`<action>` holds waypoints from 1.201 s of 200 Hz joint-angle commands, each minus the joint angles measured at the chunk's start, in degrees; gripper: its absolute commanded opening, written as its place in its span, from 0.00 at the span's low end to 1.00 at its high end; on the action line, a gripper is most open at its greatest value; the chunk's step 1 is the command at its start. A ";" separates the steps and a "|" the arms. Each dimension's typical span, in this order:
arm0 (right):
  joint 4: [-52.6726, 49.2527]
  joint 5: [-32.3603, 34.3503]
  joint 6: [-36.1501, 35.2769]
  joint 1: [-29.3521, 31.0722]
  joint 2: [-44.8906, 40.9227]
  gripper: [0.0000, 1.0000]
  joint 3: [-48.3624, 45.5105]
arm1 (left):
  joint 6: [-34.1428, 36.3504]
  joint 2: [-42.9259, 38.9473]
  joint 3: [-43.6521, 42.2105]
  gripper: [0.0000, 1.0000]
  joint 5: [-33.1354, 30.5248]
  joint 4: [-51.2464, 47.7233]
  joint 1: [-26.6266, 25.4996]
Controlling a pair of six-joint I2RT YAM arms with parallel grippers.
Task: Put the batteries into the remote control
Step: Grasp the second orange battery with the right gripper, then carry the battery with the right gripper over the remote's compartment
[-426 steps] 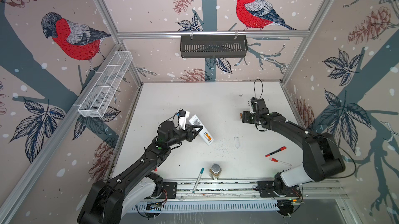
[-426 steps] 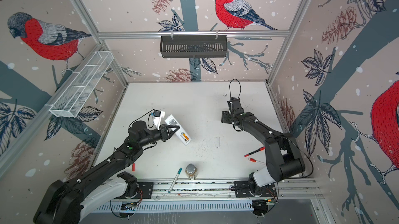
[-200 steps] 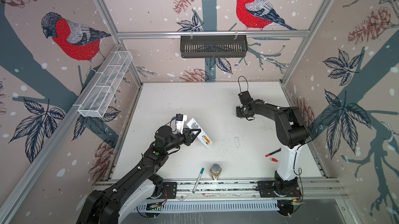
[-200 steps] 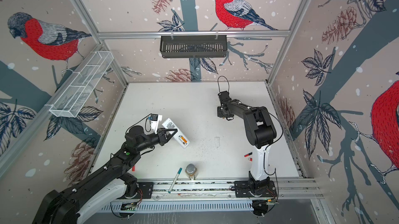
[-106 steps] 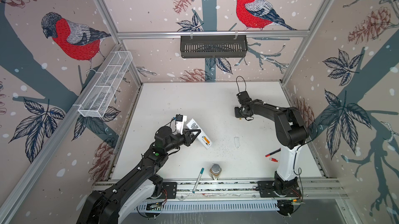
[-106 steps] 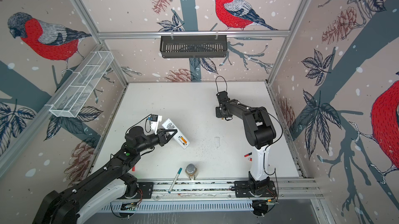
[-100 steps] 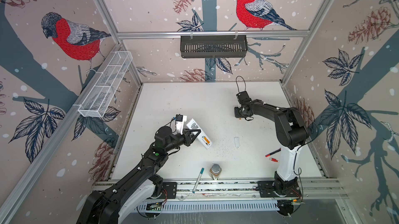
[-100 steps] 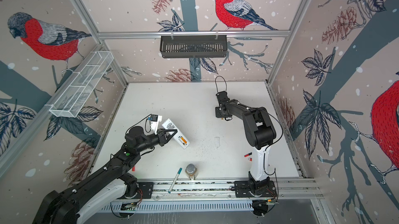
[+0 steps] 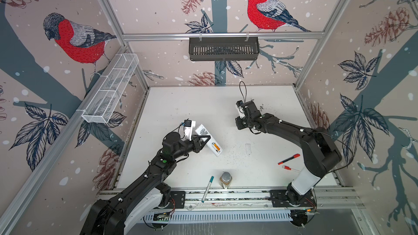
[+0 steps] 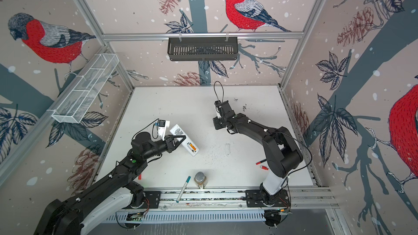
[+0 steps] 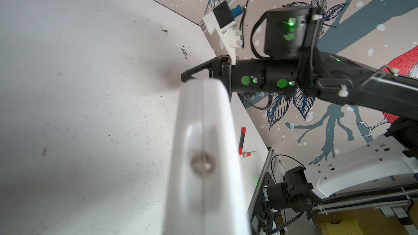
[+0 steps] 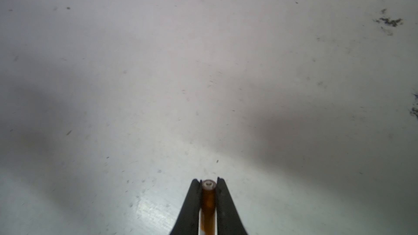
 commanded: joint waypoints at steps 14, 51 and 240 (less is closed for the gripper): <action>10.93 -6.43 -1.42 5.05 -9.39 0.15 -6.75 | -4.15 3.26 1.32 0.00 0.42 2.51 0.23; 15.73 -12.12 -1.77 9.63 -18.07 0.15 -11.68 | -9.68 6.79 0.70 0.00 3.31 9.59 0.53; 29.44 -18.34 -3.29 19.66 -24.96 0.16 -19.34 | -26.82 10.65 0.00 0.00 14.27 29.62 3.27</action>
